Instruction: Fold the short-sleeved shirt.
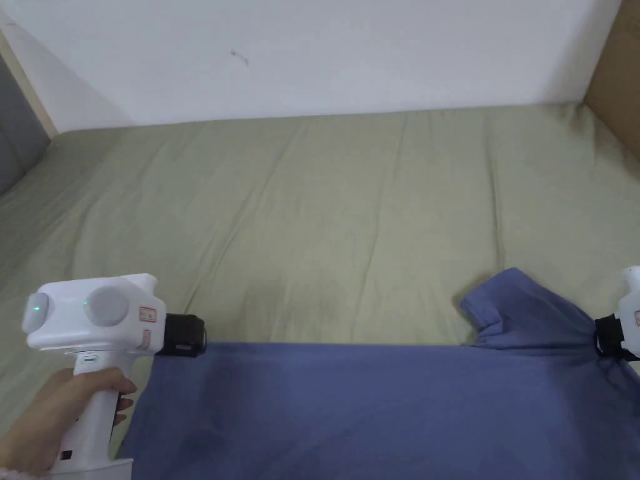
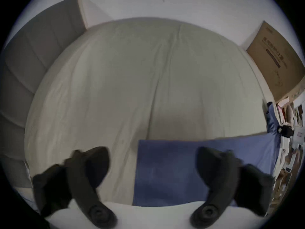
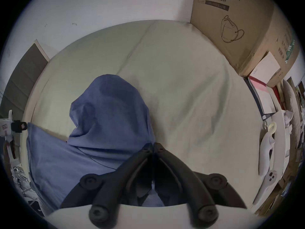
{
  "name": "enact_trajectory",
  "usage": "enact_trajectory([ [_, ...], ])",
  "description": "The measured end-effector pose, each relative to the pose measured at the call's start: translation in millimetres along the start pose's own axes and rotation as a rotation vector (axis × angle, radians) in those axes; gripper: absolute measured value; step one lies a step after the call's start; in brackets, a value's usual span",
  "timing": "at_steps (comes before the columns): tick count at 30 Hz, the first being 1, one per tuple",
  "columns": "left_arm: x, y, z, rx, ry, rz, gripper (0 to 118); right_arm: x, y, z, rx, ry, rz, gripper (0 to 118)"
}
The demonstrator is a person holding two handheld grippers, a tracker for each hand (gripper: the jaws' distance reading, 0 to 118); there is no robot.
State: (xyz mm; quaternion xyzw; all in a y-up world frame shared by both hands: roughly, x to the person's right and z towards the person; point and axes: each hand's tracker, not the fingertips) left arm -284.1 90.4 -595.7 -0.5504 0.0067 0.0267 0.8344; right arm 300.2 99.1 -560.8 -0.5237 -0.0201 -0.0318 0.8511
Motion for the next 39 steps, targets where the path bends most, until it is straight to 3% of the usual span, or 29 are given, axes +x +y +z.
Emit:
enact_trajectory([
  [4, 6.7, -15.2, -27.9, -0.060, 0.037, -0.048, 95, -1.5, -1.6, -1.3, -0.006, -0.003, 0.012, 0],
  [6, 6.4, -19.5, -20.2, -0.016, 0.024, 0.031, 84, -1.1, -1.6, -2.3, -0.014, 0.000, 0.013, 0],
  [7, 6.6, -19.7, -15.1, 0.012, 0.020, 0.033, 67, -1.1, -2.3, -2.1, -0.015, 0.001, 0.013, 0],
  [9, 5.0, -10.1, -6.1, 0.016, 0.018, -0.059, 7, -1.8, -3.3, -0.4, -0.019, 0.009, 0.012, 0],
  [10, 6.5, -11.0, -3.4, 0.011, -0.048, -0.077, 2, -2.7, -4.0, 1.4, -0.019, 0.013, 0.012, 0],
  [12, 13.4, -8.1, 6.4, 0.028, 0.042, -0.122, 2, -5.6, -6.4, 7.5, -0.013, 0.003, 0.018, 0],
  [20, 6.1, -29.0, 89.8, 0.141, -0.008, -0.119, 2, -1.8, -24.4, 71.3, 0.031, 0.016, 0.027, 0],
  [25, -7.5, -77.3, 150.2, 0.202, -0.021, -0.143, 2, 5.2, -62.4, 132.0, 0.077, 0.044, 0.005, 0],
  [32, -27.4, -177.9, 198.2, 0.224, -0.038, -0.165, 2, -0.5, -168.3, 201.1, 0.088, 0.026, 0.055, 0],
  [39, -44.4, -262.1, 166.5, 0.049, -0.037, -0.131, 2, 10.1, -278.6, 182.8, -0.057, 0.055, -0.008, 0],
])
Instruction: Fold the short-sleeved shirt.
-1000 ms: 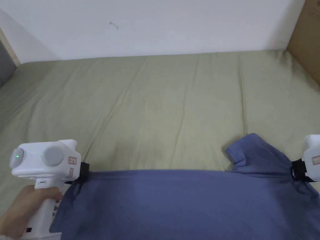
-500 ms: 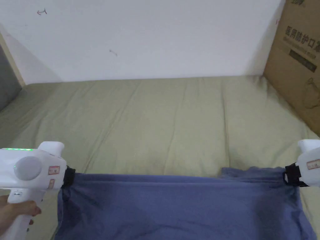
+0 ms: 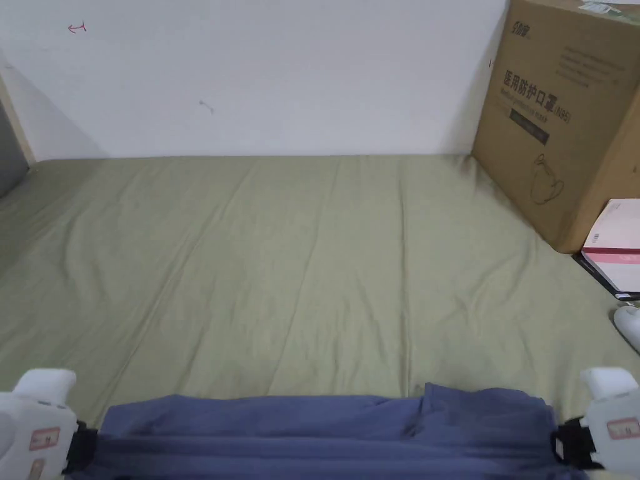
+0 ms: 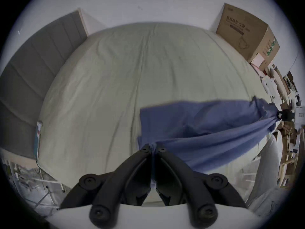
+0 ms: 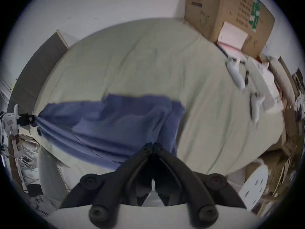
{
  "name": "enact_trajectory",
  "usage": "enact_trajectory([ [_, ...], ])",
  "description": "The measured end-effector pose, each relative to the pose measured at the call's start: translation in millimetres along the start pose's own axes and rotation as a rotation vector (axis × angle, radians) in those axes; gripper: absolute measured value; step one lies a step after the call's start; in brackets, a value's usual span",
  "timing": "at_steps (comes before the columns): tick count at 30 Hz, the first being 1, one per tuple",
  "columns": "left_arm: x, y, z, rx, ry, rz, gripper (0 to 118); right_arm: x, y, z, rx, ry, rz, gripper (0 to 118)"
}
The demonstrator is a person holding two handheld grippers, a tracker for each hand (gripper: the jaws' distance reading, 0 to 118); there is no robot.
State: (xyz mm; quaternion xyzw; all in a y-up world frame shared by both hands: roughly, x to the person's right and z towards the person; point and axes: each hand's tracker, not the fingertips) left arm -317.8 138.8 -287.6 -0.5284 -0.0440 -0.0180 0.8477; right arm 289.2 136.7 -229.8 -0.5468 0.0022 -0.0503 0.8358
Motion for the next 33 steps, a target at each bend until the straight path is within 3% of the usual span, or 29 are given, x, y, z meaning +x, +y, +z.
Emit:
enact_trajectory([
  [4, 6.4, -22.8, -18.6, -0.040, 0.014, -0.021, 5, 12.0, -27.4, -25.8, -0.034, 0.006, -0.039, 0],
  [5, 10.1, -27.5, -19.3, -0.043, 0.021, -0.014, 11, 12.1, -30.4, -27.9, -0.033, 0.002, -0.043, 0],
  [6, 10.1, -27.2, -19.7, -0.034, 0.031, -0.015, 25, 10.8, -32.1, -27.6, -0.028, 0.002, -0.049, 3],
  [7, 10.0, -25.9, -20.1, -0.024, 0.055, -0.015, 40, 10.4, -30.2, -27.4, -0.026, -0.001, -0.056, 15],
  [8, 9.2, -24.1, -20.0, -0.021, 0.091, -0.002, 53, 9.8, -28.5, -26.0, -0.023, -0.001, -0.065, 35],
  [9, 2.4, -19.8, -22.3, -0.026, 0.106, 0.010, 60, 6.5, -25.9, -22.1, -0.013, -0.022, -0.063, 64],
  [10, -0.2, -15.8, -17.4, -0.018, 0.101, 0.029, 60, 3.5, -23.9, -16.3, 0.002, -0.043, -0.054, 79],
  [11, -3.5, -10.9, -8.7, 0.018, 0.064, 0.062, 61, 0.6, -20.7, -9.2, 0.038, -0.049, -0.030, 83],
  [14, 3.4, -2.5, 25.9, 0.114, 0.001, 0.114, 74, -14.4, -8.0, 8.7, 0.093, -0.069, 0.009, 82],
  [16, 5.1, 2.8, 36.4, 0.139, -0.017, 0.129, 72, -23.4, 0.8, 17.3, 0.153, -0.038, 0.004, 76],
  [17, 9.6, 1.2, 42.5, 0.141, -0.023, 0.130, 64, -29.6, 4.9, 20.7, 0.172, -0.016, -0.010, 65],
  [18, 13.4, -0.6, 45.8, 0.148, -0.027, 0.137, 33, -40.2, 7.8, 25.2, 0.202, 0.002, -0.008, 28],
  [19, 16.7, -2.0, 47.7, 0.162, -0.031, 0.121, 2, -49.6, 9.8, 26.5, 0.228, -0.001, 0.003, 2],
  [23, 26.0, -14.3, 46.4, 0.167, -0.028, 0.081, 0, -97.8, 13.8, 17.9, 0.257, 0.027, 0.117, 1],
  [28, 4.3, -28.6, 44.4, 0.181, -0.089, 0.199, 0, -147.0, 18.0, 0.8, 0.258, 0.100, 0.102, 1],
  [30, -15.5, -34.0, 42.9, 0.221, -0.148, 0.284, 0, -167.0, 20.7, -8.0, 0.239, 0.107, 0.131, 1],
  [31, -25.2, -35.9, 41.0, 0.211, -0.201, 0.331, 12, -176.4, 20.8, -12.0, 0.231, 0.108, 0.158, 1],
  [32, -35.6, -38.3, 36.9, 0.193, -0.231, 0.383, 42, -186.8, 20.3, -16.1, 0.218, 0.104, 0.192, 1],
  [33, -41.7, -41.5, 30.1, 0.165, -0.250, 0.424, 95, -195.8, 19.1, -18.9, 0.205, 0.112, 0.225, 1],
])
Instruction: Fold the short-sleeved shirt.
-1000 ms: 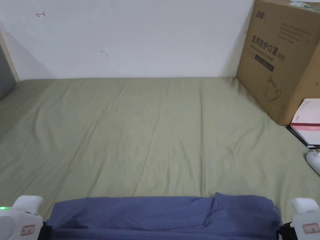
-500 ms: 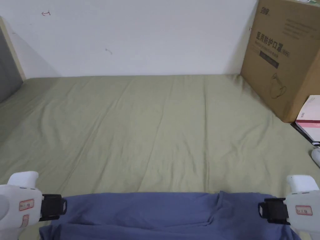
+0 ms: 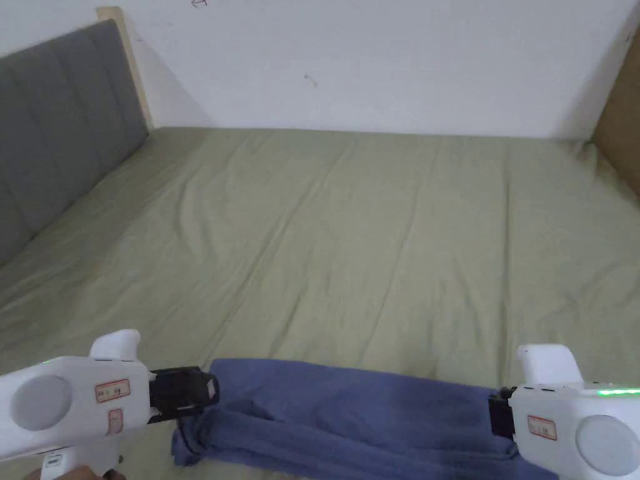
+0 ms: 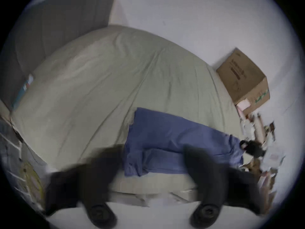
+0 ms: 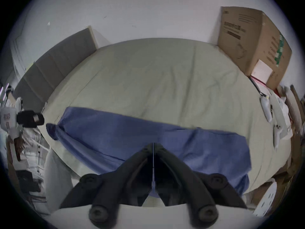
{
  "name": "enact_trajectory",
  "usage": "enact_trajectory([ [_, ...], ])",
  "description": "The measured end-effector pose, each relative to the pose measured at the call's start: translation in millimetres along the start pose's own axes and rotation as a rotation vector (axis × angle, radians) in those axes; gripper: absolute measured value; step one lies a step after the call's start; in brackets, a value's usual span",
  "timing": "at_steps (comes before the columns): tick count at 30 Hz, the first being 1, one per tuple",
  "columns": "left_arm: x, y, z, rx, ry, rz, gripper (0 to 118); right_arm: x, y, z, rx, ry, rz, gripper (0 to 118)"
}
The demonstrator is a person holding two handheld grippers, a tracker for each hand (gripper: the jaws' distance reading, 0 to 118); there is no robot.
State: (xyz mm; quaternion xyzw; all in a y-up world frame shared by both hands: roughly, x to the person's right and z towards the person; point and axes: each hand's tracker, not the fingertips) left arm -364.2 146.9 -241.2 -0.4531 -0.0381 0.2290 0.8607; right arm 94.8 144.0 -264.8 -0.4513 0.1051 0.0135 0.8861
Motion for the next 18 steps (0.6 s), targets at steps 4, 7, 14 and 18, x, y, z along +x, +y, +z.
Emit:
enact_trajectory([
  [4, -26.3, -10.8, -22.1, -0.014, -0.080, 0.086, 113, -23.7, -1.1, -9.2, -0.024, 0.033, 0.037, 1],
  [7, -42.4, -18.3, -48.9, -0.070, -0.098, 0.159, 114, -32.8, -1.7, -16.0, -0.048, 0.040, 0.053, 1],
  [14, -73.0, -8.8, -84.7, -0.103, -0.234, 0.308, 115, -33.3, -0.9, -26.5, -0.100, 0.035, 0.061, 1],
  [18, -76.9, -9.4, -82.9, -0.065, -0.319, 0.417, 5, -30.9, -2.2, -34.2, -0.127, 0.033, 0.049, 1],
])
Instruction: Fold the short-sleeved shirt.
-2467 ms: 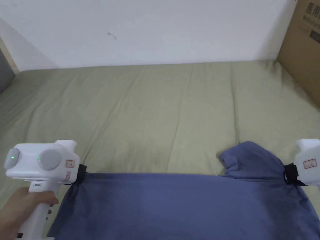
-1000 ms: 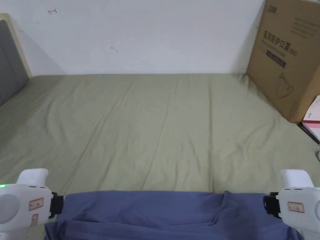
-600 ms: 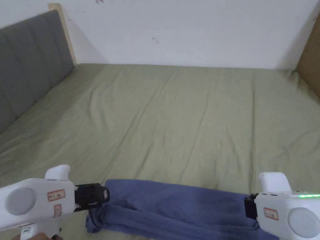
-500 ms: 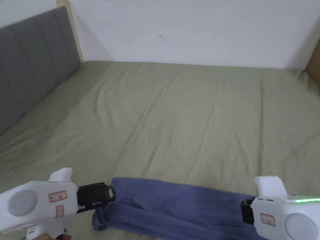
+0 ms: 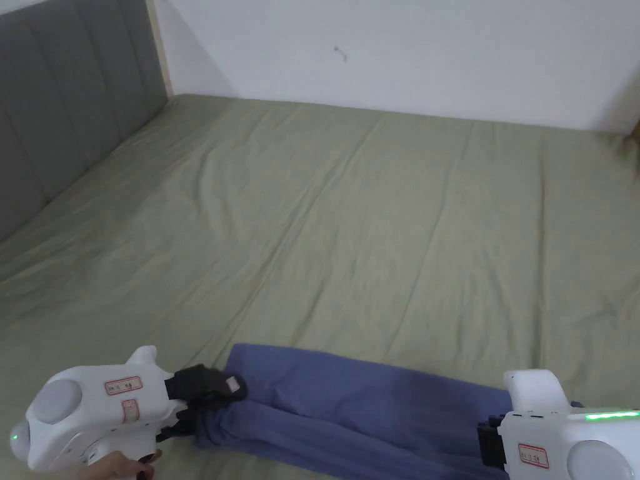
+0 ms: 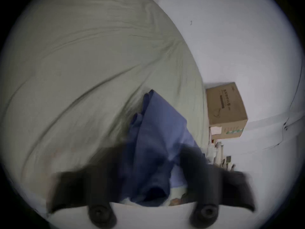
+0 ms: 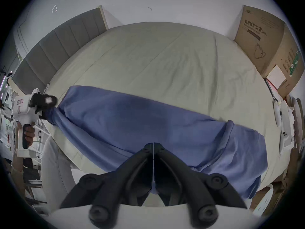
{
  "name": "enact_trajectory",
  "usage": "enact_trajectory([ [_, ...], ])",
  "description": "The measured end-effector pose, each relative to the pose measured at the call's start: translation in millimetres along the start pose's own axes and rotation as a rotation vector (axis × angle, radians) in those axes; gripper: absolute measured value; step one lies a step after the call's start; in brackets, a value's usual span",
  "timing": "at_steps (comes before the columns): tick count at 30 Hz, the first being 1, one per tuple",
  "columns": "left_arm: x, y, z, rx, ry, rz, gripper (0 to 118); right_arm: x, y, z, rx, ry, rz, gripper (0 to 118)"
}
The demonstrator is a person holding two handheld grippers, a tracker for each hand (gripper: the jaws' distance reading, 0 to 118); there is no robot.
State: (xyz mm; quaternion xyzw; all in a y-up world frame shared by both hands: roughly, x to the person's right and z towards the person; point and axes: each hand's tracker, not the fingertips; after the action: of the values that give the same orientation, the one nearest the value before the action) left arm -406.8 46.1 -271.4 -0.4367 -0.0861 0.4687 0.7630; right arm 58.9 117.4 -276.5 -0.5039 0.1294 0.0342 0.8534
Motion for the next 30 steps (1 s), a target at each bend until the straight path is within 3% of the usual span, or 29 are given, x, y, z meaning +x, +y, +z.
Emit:
enact_trajectory([
  [2, 11.5, -11.4, -15.1, -0.052, 0.144, 0.083, 5, -0.3, -1.8, -2.3, -0.008, 0.004, -0.001, 1],
  [4, 25.7, -19.8, -18.1, -0.038, 0.112, -0.037, 5, 1.3, -3.9, -3.2, -0.016, 0.005, 0.000, 1],
  [8, 11.8, 12.0, -6.6, -0.021, 0.107, -0.036, 5, 9.8, -8.3, 0.0, -0.016, 0.005, -0.011, 1],
  [11, 44.8, -2.4, 9.0, -0.003, 0.090, -0.066, 5, 20.1, -10.5, 3.3, -0.009, 0.007, -0.045, 1],
  [17, 140.8, -16.8, 14.4, 0.010, 0.080, -0.332, 5, 45.6, -13.8, 19.7, 0.037, 0.008, -0.105, 1],
  [21, 221.7, -46.5, -3.0, -0.040, 0.042, -0.580, 5, 72.4, -20.8, 34.0, 0.082, 0.001, -0.193, 1],
  [26, 286.6, -103.0, -67.3, -0.185, 0.002, -0.854, 5, 113.2, -40.5, 46.6, 0.100, -0.022, -0.294, 1],
  [30, 290.6, -155.4, -135.9, -0.356, 0.026, -0.907, 7, 146.4, -64.1, 52.6, 0.094, -0.040, -0.407, 1],
])
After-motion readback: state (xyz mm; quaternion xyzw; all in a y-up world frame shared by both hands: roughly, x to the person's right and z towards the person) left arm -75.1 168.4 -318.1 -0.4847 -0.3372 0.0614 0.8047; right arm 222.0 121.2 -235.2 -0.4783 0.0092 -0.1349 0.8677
